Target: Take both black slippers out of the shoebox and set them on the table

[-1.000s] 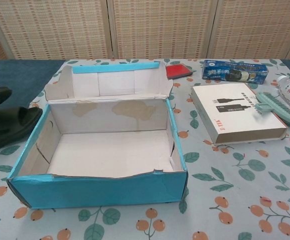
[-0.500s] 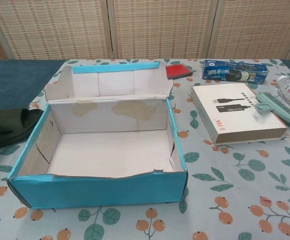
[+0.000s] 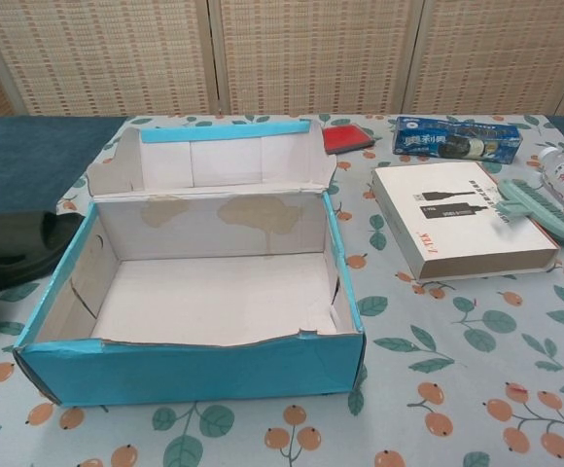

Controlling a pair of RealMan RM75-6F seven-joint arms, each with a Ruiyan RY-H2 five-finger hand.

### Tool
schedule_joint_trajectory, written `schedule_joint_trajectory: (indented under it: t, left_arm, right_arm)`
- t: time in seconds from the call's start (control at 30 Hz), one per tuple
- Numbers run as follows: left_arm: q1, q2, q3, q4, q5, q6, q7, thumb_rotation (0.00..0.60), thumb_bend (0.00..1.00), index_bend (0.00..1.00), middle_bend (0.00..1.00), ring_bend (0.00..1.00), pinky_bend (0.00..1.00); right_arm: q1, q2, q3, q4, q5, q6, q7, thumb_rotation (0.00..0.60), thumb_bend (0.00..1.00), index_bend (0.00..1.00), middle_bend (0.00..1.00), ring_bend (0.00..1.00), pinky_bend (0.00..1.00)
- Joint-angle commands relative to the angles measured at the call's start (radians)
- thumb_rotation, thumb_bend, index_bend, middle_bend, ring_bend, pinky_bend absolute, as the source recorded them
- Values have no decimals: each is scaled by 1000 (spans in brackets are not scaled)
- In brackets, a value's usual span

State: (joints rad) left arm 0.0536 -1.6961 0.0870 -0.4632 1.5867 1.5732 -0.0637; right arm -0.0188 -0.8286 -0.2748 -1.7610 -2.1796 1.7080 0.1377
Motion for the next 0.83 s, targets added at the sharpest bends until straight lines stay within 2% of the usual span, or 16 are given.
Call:
schedule_joint_trajectory:
  t: [0.03, 0.17, 0.27, 0.37, 0.5, 0.6, 0.67, 0.77, 0.83]
  left_arm:
    - [24, 96, 39, -145, 29, -1, 16, 600, 387, 0, 0, 0, 263]
    - [27, 168, 55, -272, 37, -14, 4, 600, 386, 0, 0, 0, 254]
    - [23, 249, 58, -412, 56, 29, -83, 600, 388, 0, 0, 0, 242]
    - [6, 314, 33, -537, 77, 101, -166, 600, 392, 0, 0, 0, 234]
    - [-29, 417, -5, -789, 135, 204, -245, 600, 387, 0, 0, 0, 200]
    - [-38, 487, 14, -945, 194, 225, -235, 600, 389, 0, 0, 0, 180]
    - [-33, 531, 45, -1017, 203, 188, -178, 600, 389, 0, 0, 0, 151]
    - [-39, 575, 68, -1071, 197, 120, -79, 600, 387, 0, 0, 0, 136]
    - [-40, 584, 69, -1088, 200, 116, -77, 600, 388, 0, 0, 0, 136]
  right_arm:
    - [-2, -1, -1, 0, -1, -1, -1, 473, 244, 0, 0, 0, 0]
    - [-8, -1, -3, -4, -1, -2, -11, 474, 245, 0, 0, 0, 0]
    - [-28, -4, 6, -7, 18, 16, -39, 473, 244, 0, 0, 0, 0]
    - [-57, -17, 18, -4, 49, 43, -77, 473, 244, 0, 0, 0, 0]
    - [-116, -48, 43, 9, 114, 72, -185, 473, 244, 0, 0, 0, 0]
    - [-153, -73, 59, 28, 184, 78, -235, 473, 244, 0, 0, 0, 0]
    - [-170, -86, 66, 43, 258, 62, -232, 474, 245, 0, 0, 0, 0]
    - [-166, -79, 85, 37, 304, 50, -226, 473, 246, 0, 0, 0, 0]
    - [-168, -82, 92, 37, 326, 40, -233, 473, 246, 0, 0, 0, 0]
